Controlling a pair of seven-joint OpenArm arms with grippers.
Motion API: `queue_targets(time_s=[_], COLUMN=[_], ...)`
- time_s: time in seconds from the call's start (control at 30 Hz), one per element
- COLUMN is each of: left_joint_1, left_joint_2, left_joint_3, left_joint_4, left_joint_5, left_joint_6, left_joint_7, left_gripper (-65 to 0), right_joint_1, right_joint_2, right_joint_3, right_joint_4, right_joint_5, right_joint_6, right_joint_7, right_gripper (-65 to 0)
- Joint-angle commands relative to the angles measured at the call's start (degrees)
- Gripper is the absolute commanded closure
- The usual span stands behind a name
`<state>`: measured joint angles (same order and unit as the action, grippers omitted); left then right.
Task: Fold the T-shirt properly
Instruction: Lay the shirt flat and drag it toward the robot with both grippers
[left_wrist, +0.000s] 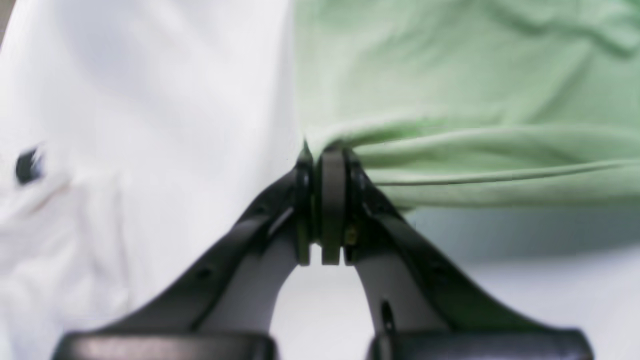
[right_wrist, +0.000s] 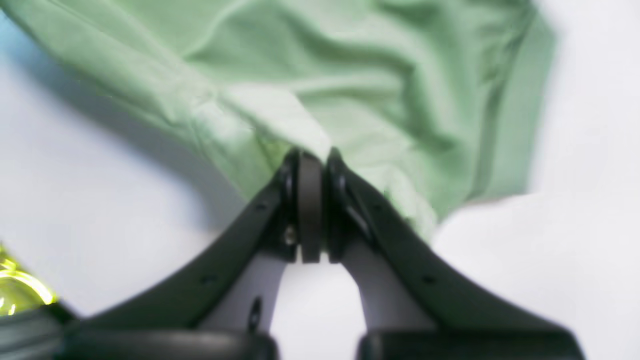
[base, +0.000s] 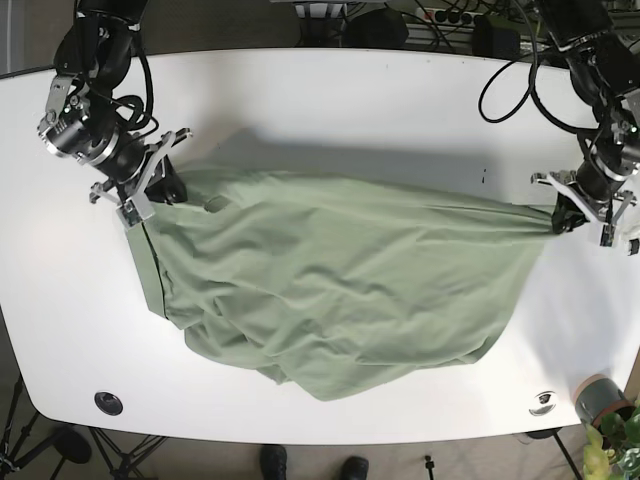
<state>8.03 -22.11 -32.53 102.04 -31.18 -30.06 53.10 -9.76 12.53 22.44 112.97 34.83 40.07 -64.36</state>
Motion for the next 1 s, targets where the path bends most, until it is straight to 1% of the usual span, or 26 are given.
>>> queue_targets(time_s=[0.0, 0.07, 0.13, 0.27, 0.37, 0.5, 0.6, 0.87, 0.97], left_joint_1=[1.86, 5.02, 7.4, 11.97, 13.73, 16.36, 18.3, 24.19, 27.0], left_joint_2=[-0.79, -0.79, -0.7, -0.62, 0.7, 2.11, 2.37, 4.75, 5.54], left_joint_3=[-2.85, -5.05, -6.72, -9.44, -10.76, -13.49, -14.1, -14.45, -14.45], left_joint_4=[1.21, 1.21, 1.13, 0.95, 0.86, 0.86, 0.86, 0.86, 0.86], left_joint_5=[-0.51, -0.43, -0.43, -0.6, -0.25, -0.16, -0.16, -0.16, -0.16], left_joint_6=[-1.54, -2.68, -3.3, -3.47, -3.56, -5.94, -6.9, -6.9, -6.9], left_joint_7=[-1.28, -1.28, -1.28, -1.28, -1.28, -1.28, -1.28, -1.28, -1.37], left_gripper=[0.0, 0.0, 0.0, 0.0, 0.0, 0.0, 0.0, 0.0, 0.0], right_joint_1=[-1.1, -2.77, -4.26, -6.55, -8.66, -12.09, -14.11, -16.83, -17.71], right_joint_2=[-0.18, -0.62, -0.8, -1.59, -1.68, -1.68, -1.68, -1.68, -1.68], right_joint_3=[0.29, 0.46, 1.87, 3.81, 3.98, 3.98, 4.07, 4.25, 6.44], right_joint_4=[1.36, 1.27, 1.19, 0.83, 0.83, 0.83, 0.83, 1.01, 1.01], right_joint_5=[0.82, 0.82, 0.82, 0.73, 0.73, 0.73, 0.73, 0.82, 1.26], right_joint_6=[-0.07, -0.07, -0.07, -0.07, -0.07, -0.07, -0.07, -0.07, -0.07], right_joint_7=[1.46, 1.54, 1.63, 1.54, 1.54, 1.72, 1.9, 1.98, 1.98], right_gripper=[0.0, 0.0, 0.0, 0.0, 0.0, 0.0, 0.0, 0.0, 0.0])
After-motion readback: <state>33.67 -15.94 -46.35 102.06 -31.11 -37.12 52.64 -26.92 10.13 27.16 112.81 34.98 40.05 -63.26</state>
